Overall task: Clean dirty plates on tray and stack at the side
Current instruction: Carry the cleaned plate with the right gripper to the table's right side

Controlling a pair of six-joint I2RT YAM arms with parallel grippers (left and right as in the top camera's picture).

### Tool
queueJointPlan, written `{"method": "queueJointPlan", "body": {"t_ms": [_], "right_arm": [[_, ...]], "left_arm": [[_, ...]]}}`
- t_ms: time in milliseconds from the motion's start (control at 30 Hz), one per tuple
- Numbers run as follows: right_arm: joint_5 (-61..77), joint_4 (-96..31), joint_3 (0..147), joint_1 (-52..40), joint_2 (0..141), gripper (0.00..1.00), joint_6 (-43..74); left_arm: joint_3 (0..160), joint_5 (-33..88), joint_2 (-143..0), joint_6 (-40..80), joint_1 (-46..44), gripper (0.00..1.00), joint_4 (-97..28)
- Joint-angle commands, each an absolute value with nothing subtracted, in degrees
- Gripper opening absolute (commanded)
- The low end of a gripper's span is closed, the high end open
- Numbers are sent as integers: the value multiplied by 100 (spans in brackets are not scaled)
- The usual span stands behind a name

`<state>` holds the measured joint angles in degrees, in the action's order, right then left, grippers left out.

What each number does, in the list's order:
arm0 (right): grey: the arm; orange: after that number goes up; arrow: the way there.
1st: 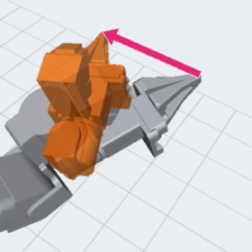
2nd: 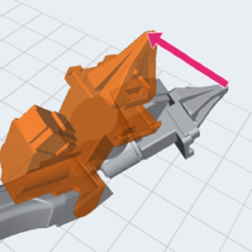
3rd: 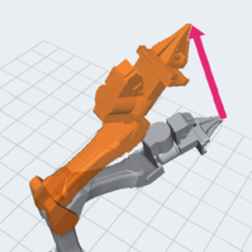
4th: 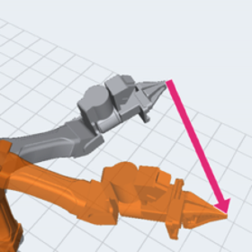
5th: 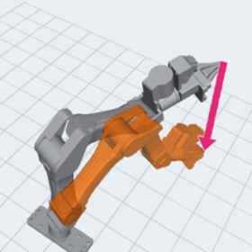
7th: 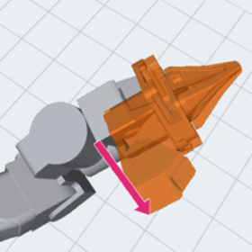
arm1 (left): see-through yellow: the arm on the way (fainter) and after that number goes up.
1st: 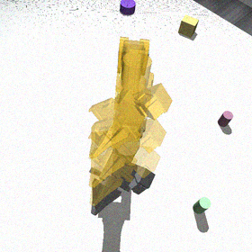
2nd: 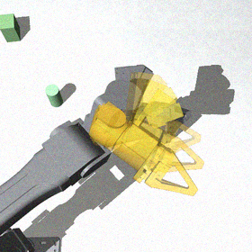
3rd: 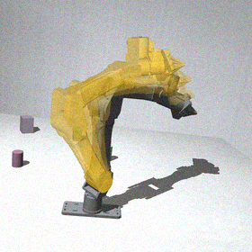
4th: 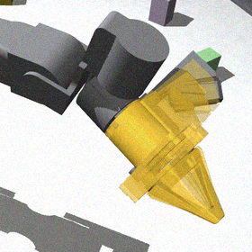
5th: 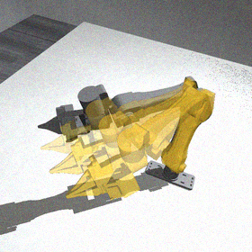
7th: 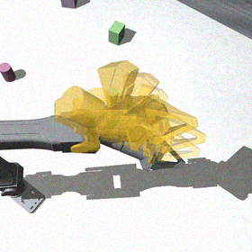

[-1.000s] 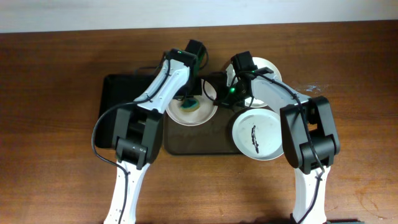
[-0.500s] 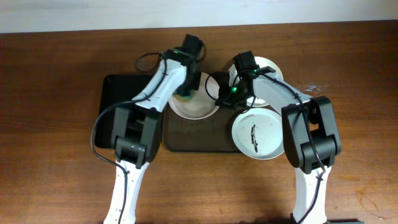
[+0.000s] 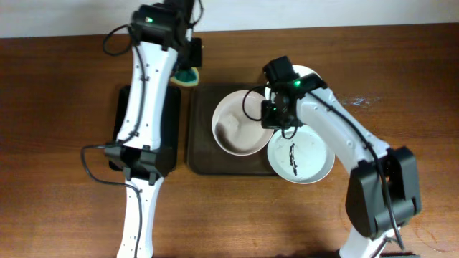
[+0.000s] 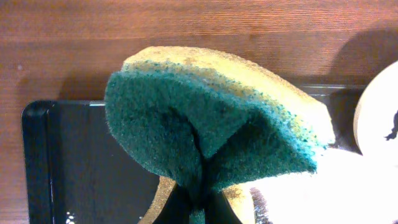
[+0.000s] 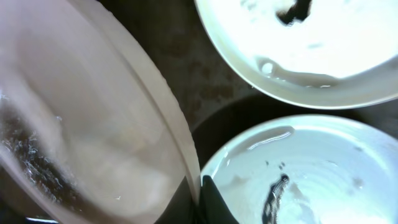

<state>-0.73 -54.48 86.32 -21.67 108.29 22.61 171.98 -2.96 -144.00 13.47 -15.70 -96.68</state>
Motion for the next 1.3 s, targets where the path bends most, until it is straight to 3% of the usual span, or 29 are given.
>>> {"method": "queueJointPlan", "body": {"t_ms": [0,300,433,500,600,700,767,900,1000,1133,1167,1267], "right_arm": [[-2200,-5618,8705,-2803,10405,4,2617],[-7741,-5878,8709,-5315,10396,4,3225],[-8873,-5887,8709,-5660,10394,4,3223],[-8211,-5940,8709,-5564,10377,4,3225],[-5118,-5940,8709,-4604,9911,4,3247],[-2353,-5940,8709,-2694,9109,4,2764],[-812,-6012,8709,-926,8908,4,2274],[-193,-6075,8418,2012,9358,4,1968],[-193,-5627,7933,2788,9863,4,1968],[12,-4689,7321,2995,10534,5,1905],[202,-4554,7317,2998,10610,23,1734],[1551,-5087,7607,2995,10549,37,1116]], "left_arm": [[17292,91,-14320,1188,-1223,0,-9673],[17292,67,-14346,1188,-1219,0,-9518],[17292,69,-14346,1190,-1221,0,-9478],[17292,69,-14346,1190,-1221,0,-9483],[17292,67,-14346,1190,-1219,0,-9531],[17288,64,-14346,1186,-1221,0,-9583],[17288,-104,-14346,1188,-1221,0,-9607],[17288,-106,-14346,1188,-1221,0,-9612],[17288,-106,-14346,1188,-1221,0,-9612],[17288,-106,-14346,1188,-1221,0,-9607],[17288,-106,-14346,1188,-1221,0,-9607],[17288,-104,-14346,1190,-1221,0,-9588]]}}
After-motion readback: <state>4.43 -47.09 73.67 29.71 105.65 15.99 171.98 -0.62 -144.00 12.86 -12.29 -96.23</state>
